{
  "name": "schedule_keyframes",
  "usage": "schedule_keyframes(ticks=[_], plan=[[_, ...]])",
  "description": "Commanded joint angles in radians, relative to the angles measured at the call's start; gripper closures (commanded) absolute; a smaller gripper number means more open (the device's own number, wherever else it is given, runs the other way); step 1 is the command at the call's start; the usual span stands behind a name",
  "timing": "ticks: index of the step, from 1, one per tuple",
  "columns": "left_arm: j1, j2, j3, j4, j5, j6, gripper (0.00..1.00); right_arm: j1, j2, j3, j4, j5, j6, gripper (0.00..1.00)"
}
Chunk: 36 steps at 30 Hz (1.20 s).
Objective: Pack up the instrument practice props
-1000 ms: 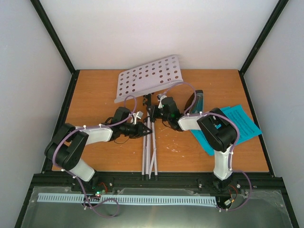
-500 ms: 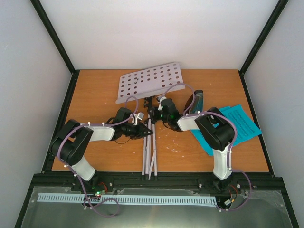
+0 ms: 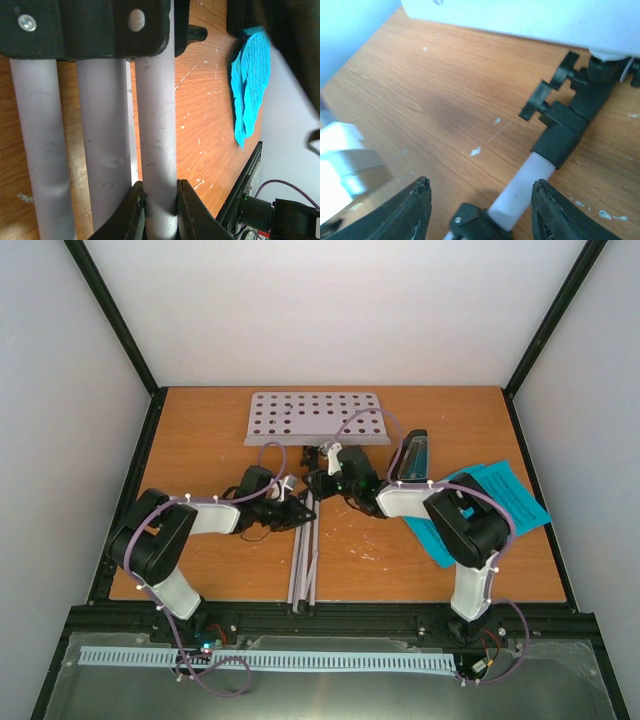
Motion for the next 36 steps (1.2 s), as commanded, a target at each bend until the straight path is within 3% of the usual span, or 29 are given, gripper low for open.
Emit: schedule_keyframes(ticks=[1,3,8,12,18,22,26,31,36], plan=[[0.009,-0.009,0.069,0.107,-0.072,0.162,0.84,0.01,-0.146,-0.009,-0.058,-0.03,-0.075,0.41],[0.009,-0.031,0.087,0.095,-0.045,0.182,0.69,0.004,-0.221,-0.007,-0.104,-0.04,-0.088,0.35],[0.009,-0.13,0.188,-0.054,-0.069,0.265,0.19,-0.087,-0.401,0.055,-0.255,-0.121,-0.063,0.27],[0.012,-0.182,0.32,-0.189,-0.081,0.357,0.02,-0.195,-0.494,0.16,-0.432,-0.155,-0.101,0.19],[0.073,-0.206,0.461,-0.331,-0.071,0.449,0.01,-0.384,-0.608,0.23,-0.617,-0.156,-0.136,0.1],[0.133,-0.226,0.464,-0.369,-0.079,0.469,0.0,-0.507,-0.676,0.209,-0.674,-0.149,-0.151,0.08],[0.157,-0.253,0.429,-0.43,-0.102,0.449,0.01,-0.555,-0.746,0.158,-0.709,-0.114,-0.132,0.07],[0.155,-0.293,0.243,-0.39,-0.056,0.336,0.01,-0.513,-0.826,0.021,-0.644,-0.268,0.054,0.0],[0.154,-0.361,0.034,-0.326,-0.034,0.234,0.01,-0.234,-0.877,-0.071,-0.625,-0.152,0.14,0.0]])
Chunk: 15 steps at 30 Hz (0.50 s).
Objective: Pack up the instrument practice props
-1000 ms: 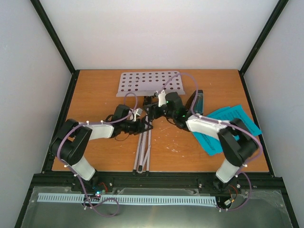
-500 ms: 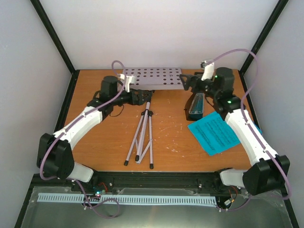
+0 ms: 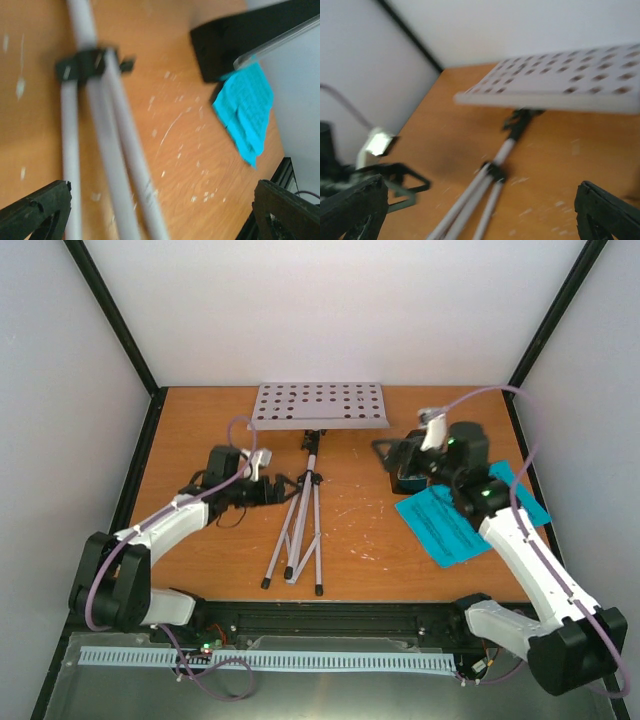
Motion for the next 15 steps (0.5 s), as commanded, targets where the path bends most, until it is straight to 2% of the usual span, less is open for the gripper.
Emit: schedule_keyframes(ticks=[1,8,15], plan=[[-0.002,-0.075,-0.122,0.026,0.02,-0.101,0.0,0.224,-0.028,-0.079,0.039,0.04,0.146,0.0],[-0.002,-0.103,-0.24,0.061,0.09,-0.135,0.0,0.453,0.098,-0.24,0.173,0.138,0.369,0.0],[-0.001,-0.063,-0.306,0.1,0.107,-0.135,0.01,0.499,0.273,-0.269,0.346,0.133,0.459,0.0]])
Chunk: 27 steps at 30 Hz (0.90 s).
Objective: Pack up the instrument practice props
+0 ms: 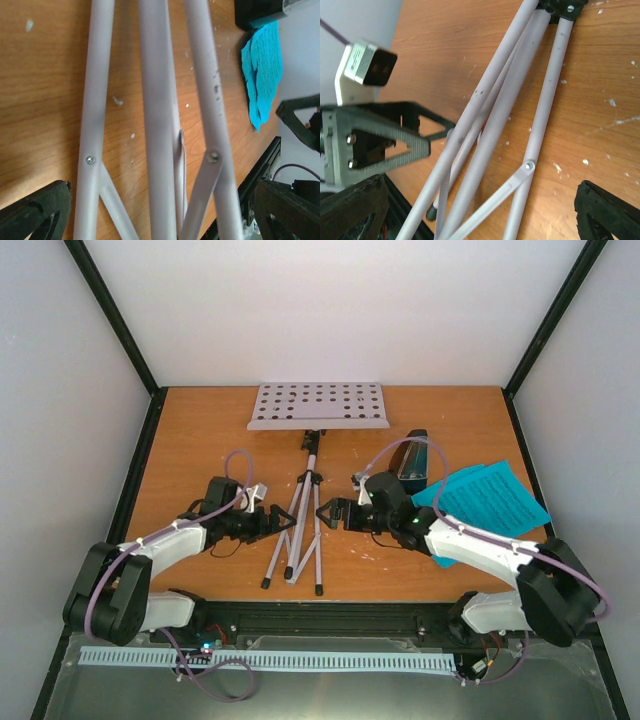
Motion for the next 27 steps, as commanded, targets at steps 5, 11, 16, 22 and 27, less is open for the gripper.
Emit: schedule_keyframes(ticks=[5,11,16,22,27], plan=[[-0.006,0.04,-0.057,0.125,0.084,-0.038,0.01,0.017,0.211,0.041,0.236,-0.037,0.127,0.0],[-0.011,0.04,-0.077,0.154,0.106,-0.037,0.01,0.026,0.335,0.105,0.251,-0.071,0.116,0.0],[-0.017,0.068,-0.088,0.169,0.117,-0.035,0.01,0.03,0.422,0.125,0.293,-0.089,0.133,0.0],[-0.04,0.081,-0.092,0.193,0.118,-0.039,0.02,0.044,0.481,0.146,0.272,-0.072,0.125,0.0],[-0.096,0.12,-0.086,0.237,0.123,-0.055,0.14,0.058,0.522,0.158,0.29,-0.087,0.138,0.11]])
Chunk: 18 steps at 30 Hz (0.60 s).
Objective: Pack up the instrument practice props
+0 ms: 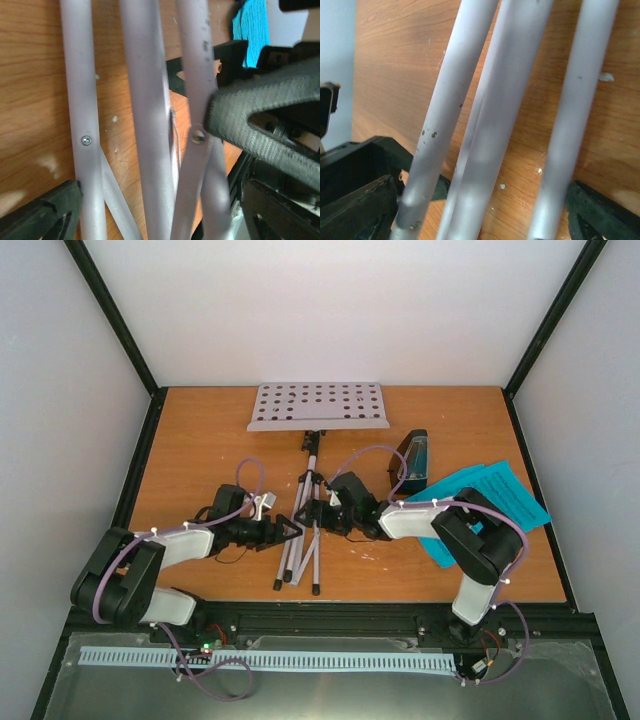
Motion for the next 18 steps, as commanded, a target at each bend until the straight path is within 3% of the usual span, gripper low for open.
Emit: schedule_keyframes(ticks=[1,11,13,16,18], plan=[[-0.056,0.04,0.003,0.054,0.035,-0.024,0.18,0.025,0.037,0.025,0.032,-0.008,0.014,0.16],[-0.092,0.111,0.037,0.103,0.045,-0.033,0.53,0.041,0.065,0.026,0.067,0.002,0.036,0.53],[-0.095,0.123,0.041,0.111,0.05,-0.034,0.56,0.042,0.067,0.026,0.072,0.005,0.038,0.59],[-0.097,0.125,0.04,0.112,0.045,-0.034,0.56,0.042,0.063,0.023,0.076,0.011,0.039,0.59],[-0.097,0.112,0.04,0.097,0.024,-0.032,0.48,0.043,0.053,0.019,0.075,0.019,0.036,0.55]])
